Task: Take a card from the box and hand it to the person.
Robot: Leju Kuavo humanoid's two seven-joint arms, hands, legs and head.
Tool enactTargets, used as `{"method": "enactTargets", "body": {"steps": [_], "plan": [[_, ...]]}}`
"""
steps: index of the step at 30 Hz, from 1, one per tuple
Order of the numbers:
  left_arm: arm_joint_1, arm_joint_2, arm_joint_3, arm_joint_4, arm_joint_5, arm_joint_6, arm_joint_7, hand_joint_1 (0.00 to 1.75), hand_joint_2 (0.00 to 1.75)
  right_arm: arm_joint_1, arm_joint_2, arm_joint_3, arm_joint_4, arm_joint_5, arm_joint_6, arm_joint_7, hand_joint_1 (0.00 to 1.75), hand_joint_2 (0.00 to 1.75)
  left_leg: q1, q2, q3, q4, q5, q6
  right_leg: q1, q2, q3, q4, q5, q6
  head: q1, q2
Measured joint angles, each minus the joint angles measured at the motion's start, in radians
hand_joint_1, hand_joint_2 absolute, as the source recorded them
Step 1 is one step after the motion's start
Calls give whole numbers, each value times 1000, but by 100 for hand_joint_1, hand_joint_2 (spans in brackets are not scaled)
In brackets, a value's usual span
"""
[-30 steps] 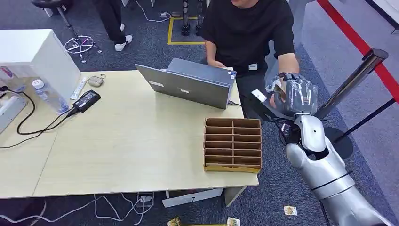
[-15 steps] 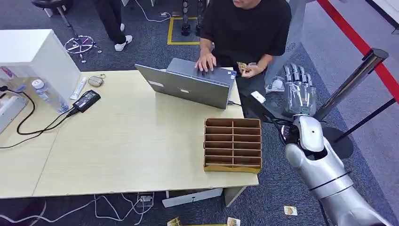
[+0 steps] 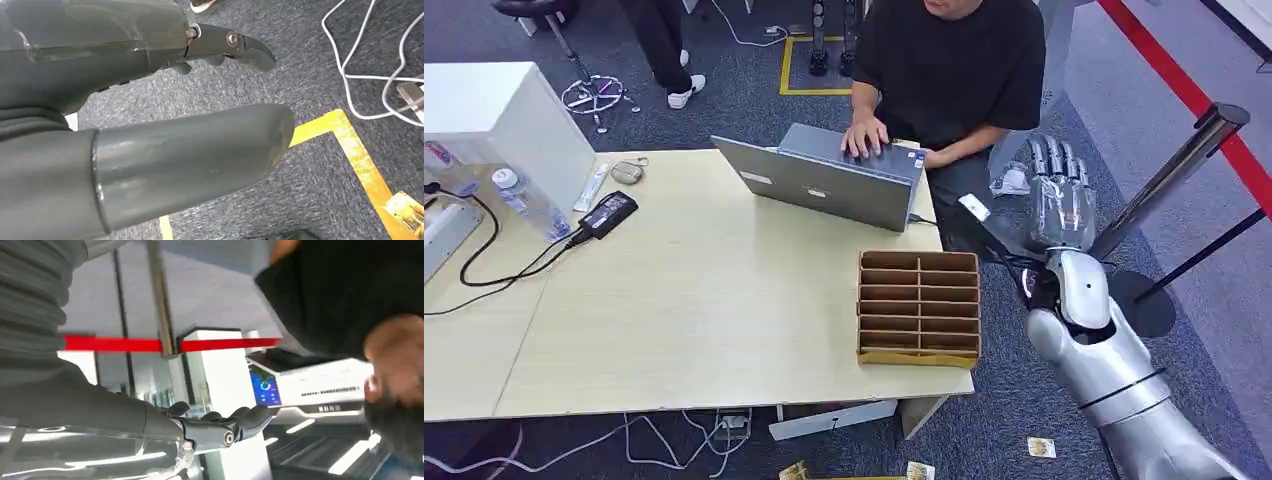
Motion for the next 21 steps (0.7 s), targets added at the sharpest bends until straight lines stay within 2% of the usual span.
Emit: {"method": "enactTargets", "body": {"steps": [4,6,9,12,17,21], "plan": [[0,0,0,0,18,1,0,0,0,65,51,-9,-55,-184,-199,-101,0,175,1,0,0,0,0,0,0,0,0,0,0,0,0,0],[0,0,0,0,27,2,-4,0,0,106,86,-9,-87,-261,-255,-162,0,175,1,0,0,0,0,0,1,0,0,0,0,0,0,0],[0,-2,0,0,45,8,-8,0,0,194,153,4,-130,-406,-323,-304,0,175,2,-2,0,0,0,0,2,0,0,0,-1,-1,0,0],[0,-3,1,0,55,12,-8,0,0,259,200,34,-152,-464,-352,-352,0,175,2,-1,0,-1,0,0,2,0,0,0,-1,-1,0,0],[1,-5,2,0,68,18,0,0,0,330,248,70,-181,-503,-360,-368,0,175,2,-1,0,-1,0,0,2,0,1,0,0,-1,0,0],[1,-5,3,0,77,23,0,0,0,382,278,90,-207,-484,-362,-384,0,175,1,-1,0,-1,0,0,1,0,0,0,0,0,0,0]]}}
